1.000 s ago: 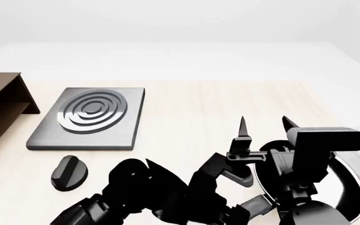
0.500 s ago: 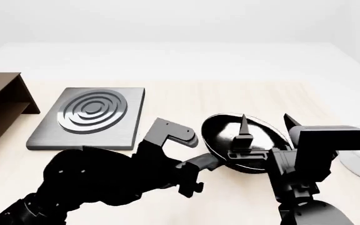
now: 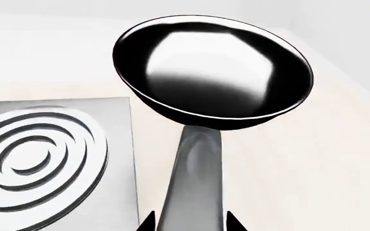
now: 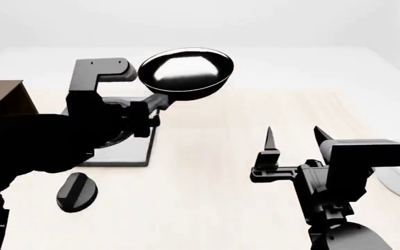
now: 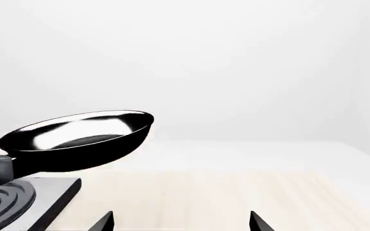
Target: Put the frying pan on top of the cabinet.
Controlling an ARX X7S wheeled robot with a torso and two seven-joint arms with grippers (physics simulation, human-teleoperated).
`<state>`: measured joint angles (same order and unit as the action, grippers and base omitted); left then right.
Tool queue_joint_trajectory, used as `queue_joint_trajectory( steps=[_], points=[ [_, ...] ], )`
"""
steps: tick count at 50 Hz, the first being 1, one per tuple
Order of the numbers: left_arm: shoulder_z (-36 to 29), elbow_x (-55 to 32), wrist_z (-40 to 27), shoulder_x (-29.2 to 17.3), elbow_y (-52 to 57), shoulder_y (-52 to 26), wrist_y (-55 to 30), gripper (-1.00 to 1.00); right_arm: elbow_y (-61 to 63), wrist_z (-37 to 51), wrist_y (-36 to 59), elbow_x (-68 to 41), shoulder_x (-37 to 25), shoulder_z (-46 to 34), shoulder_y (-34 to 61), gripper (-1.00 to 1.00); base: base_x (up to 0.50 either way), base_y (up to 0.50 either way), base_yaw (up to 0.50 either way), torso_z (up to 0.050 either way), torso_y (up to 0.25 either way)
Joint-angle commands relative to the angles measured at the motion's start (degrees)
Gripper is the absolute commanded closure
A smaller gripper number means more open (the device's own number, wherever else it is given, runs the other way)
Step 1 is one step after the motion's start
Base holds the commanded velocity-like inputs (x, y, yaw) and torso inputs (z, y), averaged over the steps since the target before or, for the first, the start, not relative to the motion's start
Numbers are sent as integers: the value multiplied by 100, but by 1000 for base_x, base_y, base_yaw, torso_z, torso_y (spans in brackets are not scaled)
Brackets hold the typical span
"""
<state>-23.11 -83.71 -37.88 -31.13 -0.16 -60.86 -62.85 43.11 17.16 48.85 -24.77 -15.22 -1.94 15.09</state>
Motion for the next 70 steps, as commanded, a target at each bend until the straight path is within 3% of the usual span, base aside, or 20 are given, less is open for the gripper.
queue_joint_trajectory(
  steps=[1,17,43,59,70],
  points=[
    [642,-108,21,-277,-300,-726,206,100,-15,23,-20,-31,-12,-35,-5,-100,0,0,0,0,11],
    [991,0,-894,-902,-890,-1520,106,100,-80,25,-118,-52,-34,-78,-40,-100,0,0,0,0,2],
    [1930,-57,-1678,-2063,-41,-188,658,100,-146,60,-218,-84,-60,-152,-94,-100,0,0,0,0,2],
    [1980,899,-1131,-2251,-648,431,1461,100,-160,104,-242,-94,-95,-197,-107,-100,0,0,0,1,2],
    [1907,1247,-427,-2111,-1291,514,1909,100,-175,134,-251,-101,-102,-255,-97,-100,0,0,0,0,2]
  ],
)
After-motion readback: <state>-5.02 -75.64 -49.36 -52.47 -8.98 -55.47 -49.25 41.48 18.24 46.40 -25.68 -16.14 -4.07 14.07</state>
